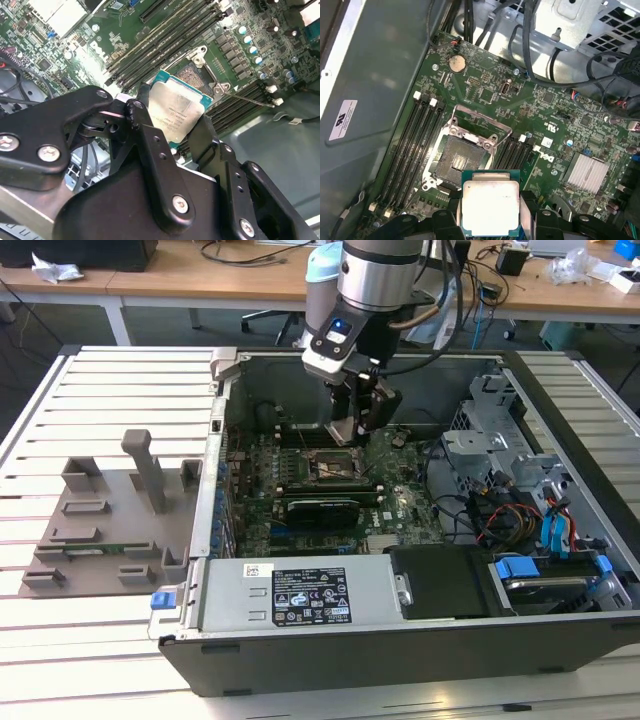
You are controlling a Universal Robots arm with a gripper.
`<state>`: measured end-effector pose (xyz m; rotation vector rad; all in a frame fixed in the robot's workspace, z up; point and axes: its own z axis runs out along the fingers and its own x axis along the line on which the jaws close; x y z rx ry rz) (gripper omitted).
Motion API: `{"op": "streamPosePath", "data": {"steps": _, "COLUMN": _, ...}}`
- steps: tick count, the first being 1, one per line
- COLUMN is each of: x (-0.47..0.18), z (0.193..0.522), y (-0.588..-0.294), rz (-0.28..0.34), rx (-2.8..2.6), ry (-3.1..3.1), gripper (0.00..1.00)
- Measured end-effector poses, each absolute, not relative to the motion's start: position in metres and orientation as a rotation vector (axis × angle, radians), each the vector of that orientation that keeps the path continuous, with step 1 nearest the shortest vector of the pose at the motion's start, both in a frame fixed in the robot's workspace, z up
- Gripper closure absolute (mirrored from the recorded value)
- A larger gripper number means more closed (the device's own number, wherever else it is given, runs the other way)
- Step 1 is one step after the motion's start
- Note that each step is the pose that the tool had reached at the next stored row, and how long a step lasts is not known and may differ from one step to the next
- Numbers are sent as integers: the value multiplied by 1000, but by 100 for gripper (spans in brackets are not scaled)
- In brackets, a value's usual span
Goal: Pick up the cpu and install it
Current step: 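Place the cpu into insertion slot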
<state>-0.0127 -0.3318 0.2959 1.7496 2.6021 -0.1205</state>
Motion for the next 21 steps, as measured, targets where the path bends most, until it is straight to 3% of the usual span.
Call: {"op": "streamPosePath", "data": {"steps": 21, "x": -13, "z": 296, "y": -332, "rz": -130, "rx": 1959, "ry": 2450, "gripper": 45}}
